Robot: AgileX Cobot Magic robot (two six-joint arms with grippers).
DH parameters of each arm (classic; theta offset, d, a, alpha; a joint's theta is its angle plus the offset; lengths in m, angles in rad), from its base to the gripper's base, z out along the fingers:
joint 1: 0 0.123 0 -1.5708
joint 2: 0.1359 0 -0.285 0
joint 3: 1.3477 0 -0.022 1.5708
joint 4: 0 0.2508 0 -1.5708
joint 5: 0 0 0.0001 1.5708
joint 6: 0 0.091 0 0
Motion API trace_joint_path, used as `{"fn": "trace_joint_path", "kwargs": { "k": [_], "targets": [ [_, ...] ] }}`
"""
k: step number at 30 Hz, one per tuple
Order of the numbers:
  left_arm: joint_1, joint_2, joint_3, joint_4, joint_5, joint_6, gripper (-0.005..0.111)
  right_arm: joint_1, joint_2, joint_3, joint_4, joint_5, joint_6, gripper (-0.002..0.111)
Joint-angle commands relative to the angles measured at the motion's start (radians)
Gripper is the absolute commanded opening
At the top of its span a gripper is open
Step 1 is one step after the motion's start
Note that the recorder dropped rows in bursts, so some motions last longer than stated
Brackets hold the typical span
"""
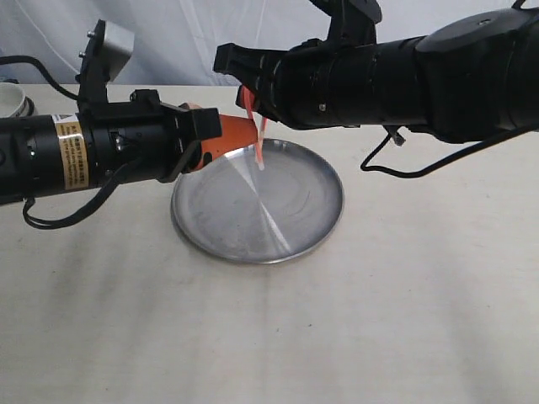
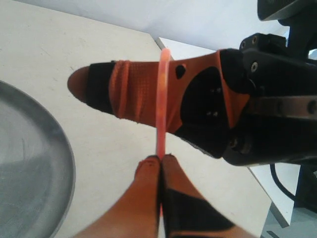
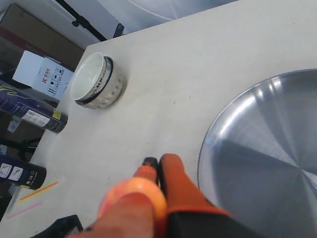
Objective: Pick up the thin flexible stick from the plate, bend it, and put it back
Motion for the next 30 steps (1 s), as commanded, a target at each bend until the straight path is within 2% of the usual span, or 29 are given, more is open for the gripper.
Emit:
{"fn": "trace_joint_path", "kwargs": {
  "k": [1, 14, 30],
  "targets": [
    [-0.012, 0.003, 0.006, 0.022, 0.009, 0.002, 0.000, 0.009, -0.014, -0.011, 0.058, 0.092, 0.011, -0.001],
    [-0.012, 0.026, 0.006, 0.007, 0.009, 0.025, 0.000, 0.009, -0.014, -0.011, 0.186, 0.133, 0.011, -0.001],
    [-0.012, 0.068, 0.006, -0.016, -0.015, 0.063, 0.000, 0.009, -0.014, -0.011, 0.186, 0.077, -0.035, -0.001]
  ]
}}
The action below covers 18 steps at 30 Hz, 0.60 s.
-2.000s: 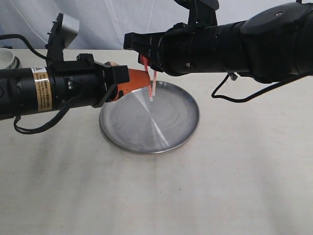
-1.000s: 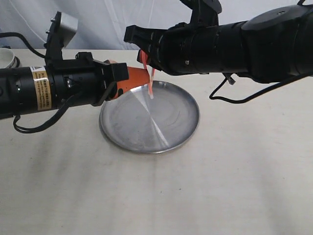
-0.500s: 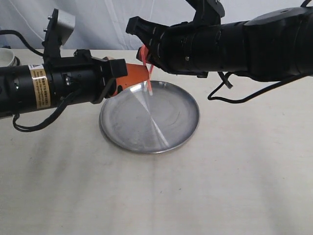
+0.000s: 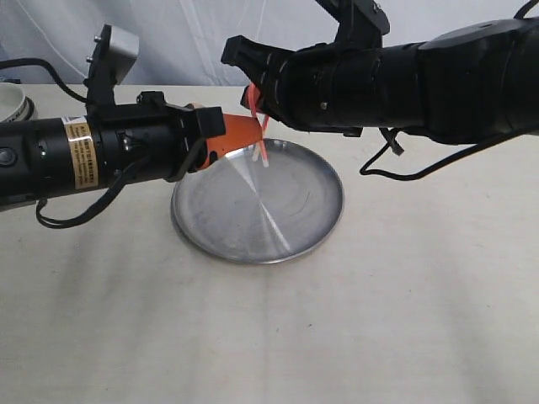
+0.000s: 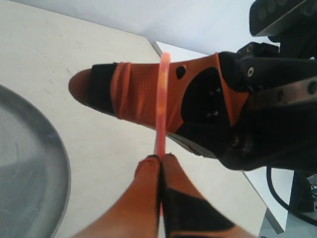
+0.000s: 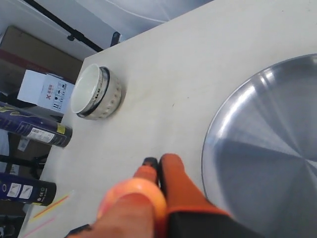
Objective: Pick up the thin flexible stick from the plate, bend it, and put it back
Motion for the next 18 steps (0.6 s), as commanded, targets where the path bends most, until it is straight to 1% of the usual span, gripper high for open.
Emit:
{"fn": "trace_joint_path", "kwargs": {
  "k": [1, 5, 7, 8, 9, 12, 16, 18],
  "targets": [
    [-0.012, 0.024, 0.006, 0.041, 0.024, 0.012, 0.000, 0.018, -0.020, -0.020, 0.052, 0.072, -0.008, -0.001],
    [-0.012, 0.024, 0.006, 0.041, 0.025, 0.031, 0.000, 0.018, -0.020, -0.020, 0.018, 0.032, -0.017, -0.001],
    [-0.010, 0.024, 0.006, 0.041, 0.027, 0.031, 0.000, 0.018, -0.020, -0.020, -0.028, -0.027, -0.017, -0.001],
    [-0.010, 0.022, 0.006, 0.047, 0.039, 0.031, 0.000, 0.018, -0.020, -0.020, -0.057, -0.089, -0.017, -0.001],
    [-0.010, 0.020, 0.006, 0.047, 0.054, 0.031, 0.000, 0.018, -0.020, -0.020, -0.069, -0.116, -0.017, -0.001],
    [-0.010, 0.009, 0.006, 0.049, 0.157, 0.031, 0.000, 0.016, -0.020, -0.020, -0.126, -0.211, -0.017, -0.001],
    [-0.010, -0.024, 0.006, 0.055, 0.223, 0.031, 0.000, 0.016, -0.014, -0.020, -0.146, -0.332, -0.024, -0.001],
    [-0.010, -0.041, 0.006, 0.055, 0.269, 0.031, 0.000, 0.016, 0.010, -0.020, -0.170, -0.337, -0.034, -0.001]
  ]
}}
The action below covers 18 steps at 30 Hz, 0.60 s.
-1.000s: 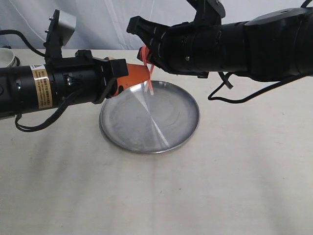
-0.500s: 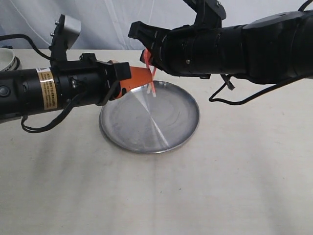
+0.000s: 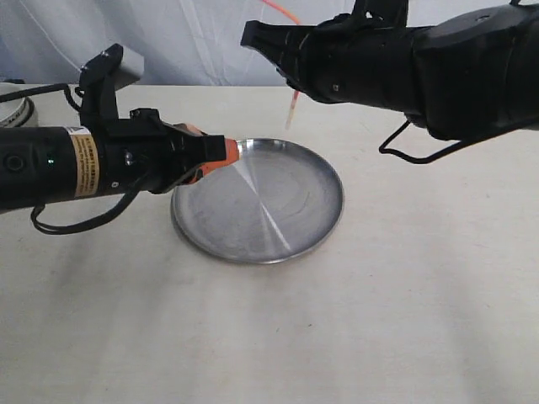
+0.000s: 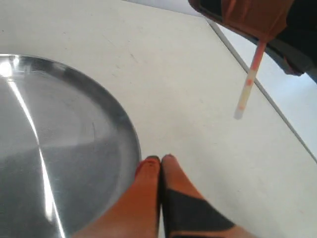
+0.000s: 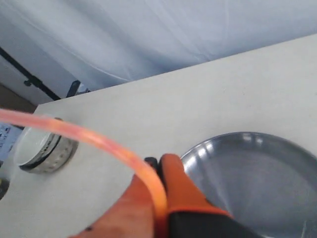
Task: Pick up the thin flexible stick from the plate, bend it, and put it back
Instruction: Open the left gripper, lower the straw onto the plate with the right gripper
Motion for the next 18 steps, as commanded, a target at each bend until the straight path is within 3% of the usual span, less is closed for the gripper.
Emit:
{"fn": "trace_joint_path", "kwargs": {
  "k": [1, 2, 5, 7, 10, 14, 16, 17, 18],
  "targets": [
    [-0.010, -0.047, 0.006, 0.002, 0.122, 0.002, 0.000, 0.000, 0.050, -0.006, -0.032, -0.004, -0.016, -0.001],
    [-0.010, -0.058, 0.006, 0.002, 0.161, 0.002, 0.000, 0.000, 0.065, -0.006, -0.032, 0.004, -0.016, -0.001],
    [-0.010, -0.118, 0.006, -0.013, 0.516, 0.002, 0.000, 0.000, 0.159, -0.006, -0.027, 0.050, -0.016, -0.001],
    [-0.010, -0.142, 0.006, -0.020, 0.645, 0.002, 0.000, -0.003, 0.195, -0.006, -0.027, 0.084, -0.016, -0.001],
    [-0.010, -0.172, 0.006, -0.021, 0.726, 0.002, 0.000, -0.033, 0.239, -0.006, -0.003, 0.184, -0.012, -0.001],
    [-0.010, -0.205, 0.008, -0.021, 0.728, 0.013, 0.000, -0.089, 0.270, -0.006, 0.042, 0.265, -0.005, -0.001],
    [-0.010, -0.213, 0.008, -0.021, 0.725, 0.013, 0.000, -0.122, 0.270, -0.006, 0.035, 0.281, -0.005, 0.011],
    [-0.010, -0.213, 0.008, -0.021, 0.711, 0.013, 0.000, -0.142, 0.271, -0.007, 0.035, 0.290, -0.005, 0.027],
    [-0.010, -0.213, 0.008, -0.022, 0.704, 0.013, 0.000, -0.150, 0.275, -0.007, 0.032, 0.293, -0.005, 0.036]
  ]
}}
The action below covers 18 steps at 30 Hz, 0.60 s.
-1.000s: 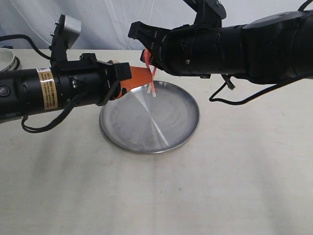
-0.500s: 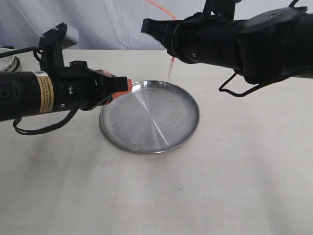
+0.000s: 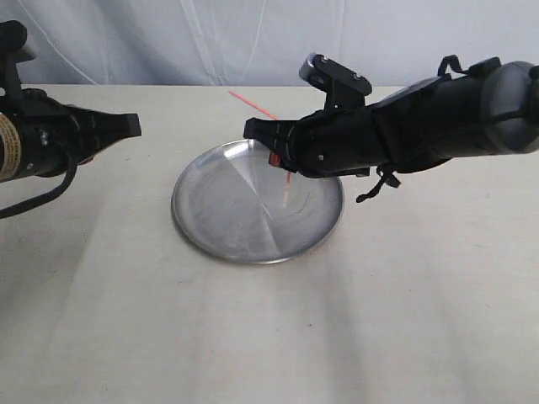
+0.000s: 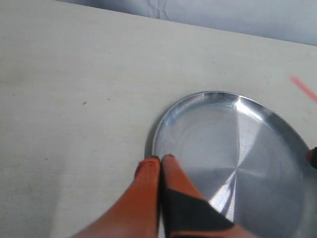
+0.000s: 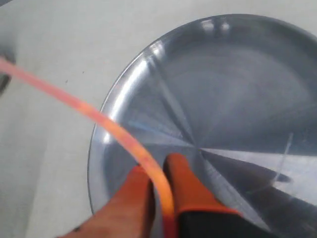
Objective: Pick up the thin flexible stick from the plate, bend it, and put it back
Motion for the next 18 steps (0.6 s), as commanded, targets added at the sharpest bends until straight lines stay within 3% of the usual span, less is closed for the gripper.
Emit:
{"fn": "trace_joint_path", "kwargs": {
  "k": [1, 9, 12, 14, 18],
  "targets": [
    [-0.005, -0.009, 0.006, -0.006, -0.025, 0.003, 0.000, -0.048, 0.003, -0.006, 0.001, 0.024, -0.001, 0.043],
    [-0.005, -0.009, 0.006, -0.006, -0.039, 0.003, 0.000, -0.078, 0.007, -0.006, -0.001, 0.081, -0.001, 0.046],
    [-0.005, -0.009, 0.006, -0.009, -0.028, 0.022, 0.000, -0.078, -0.053, -0.006, -0.041, 0.022, -0.001, 0.046],
    [-0.005, -0.010, 0.006, -0.009, -0.012, 0.022, 0.000, -0.078, -0.110, -0.006, -0.085, -0.007, -0.001, 0.038],
    [-0.005, -0.035, 0.006, -0.017, 0.001, 0.037, 0.000, -0.078, -0.266, -0.004, -0.276, 0.046, -0.001, 0.000]
  ]
}}
